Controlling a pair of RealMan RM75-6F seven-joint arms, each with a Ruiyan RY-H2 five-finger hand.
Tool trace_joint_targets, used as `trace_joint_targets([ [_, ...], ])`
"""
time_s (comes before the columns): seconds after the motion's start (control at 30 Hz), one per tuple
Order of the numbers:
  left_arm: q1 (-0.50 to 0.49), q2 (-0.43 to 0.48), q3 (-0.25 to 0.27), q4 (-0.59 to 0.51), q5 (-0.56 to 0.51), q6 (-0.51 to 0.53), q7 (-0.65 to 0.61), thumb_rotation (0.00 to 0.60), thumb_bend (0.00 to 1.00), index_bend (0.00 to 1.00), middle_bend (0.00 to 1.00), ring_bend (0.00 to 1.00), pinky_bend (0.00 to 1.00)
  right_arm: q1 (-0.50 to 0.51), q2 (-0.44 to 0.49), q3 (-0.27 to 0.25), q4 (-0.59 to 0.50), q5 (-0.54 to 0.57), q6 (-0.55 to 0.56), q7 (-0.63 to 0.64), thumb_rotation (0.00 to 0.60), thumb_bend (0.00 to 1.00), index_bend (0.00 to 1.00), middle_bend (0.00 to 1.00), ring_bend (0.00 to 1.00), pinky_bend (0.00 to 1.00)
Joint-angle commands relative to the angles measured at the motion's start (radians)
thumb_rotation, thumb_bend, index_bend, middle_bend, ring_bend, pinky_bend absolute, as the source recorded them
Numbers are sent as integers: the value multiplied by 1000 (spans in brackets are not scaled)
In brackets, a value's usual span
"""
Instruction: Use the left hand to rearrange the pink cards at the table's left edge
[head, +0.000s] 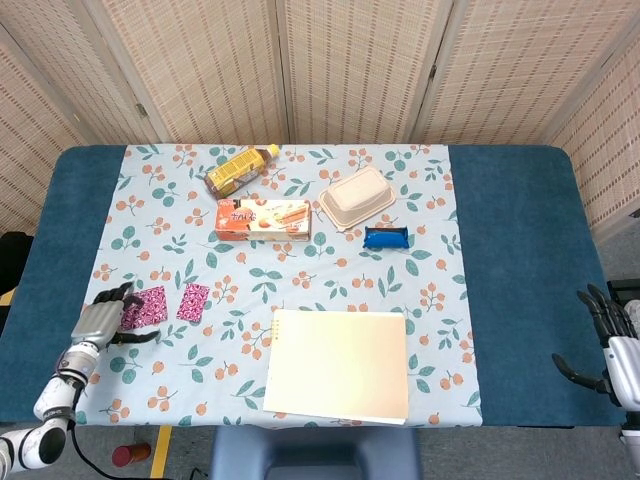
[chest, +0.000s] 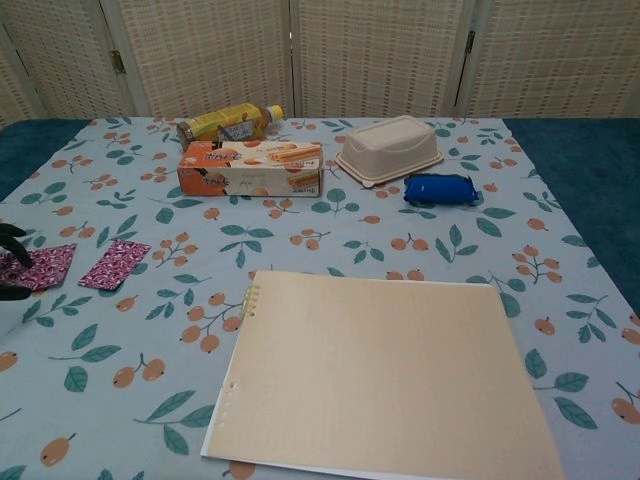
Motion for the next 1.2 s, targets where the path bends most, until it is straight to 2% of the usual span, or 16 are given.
trace_joint_targets([
  [0.03,7,2,1,4,-4,1,-8,308,136,273,0,0,0,1,0,1,0,0,-1,1,600,284,44,0,0,0],
  [0.57,34,30,-17,-19,17,42,-43,311,136,255,0,0,0,-1,3,1,-1,-4,7,2,600,284,44,0,0,0],
  [0.7,31,29,-30,-36,36,69,-44,390,137,235,0,0,0,-3,5,1,0,-5,11,3,600,284,44,0,0,0],
  [0.83,25,37,-43,-67,51,86,-44,572,139,225,0,0,0,-4,11,2,-1,-5,15,1,600,284,44,0,0,0],
  [0.93,16,41,-49,-84,61,90,-37,600,141,221,0,0,0,-4,14,3,-3,-6,16,1,600,284,44,0,0,0],
  [1.2,-19,40,-58,-103,20,52,21,600,169,206,0,0,0,1,14,2,1,-7,8,4,600,284,44,0,0,0],
])
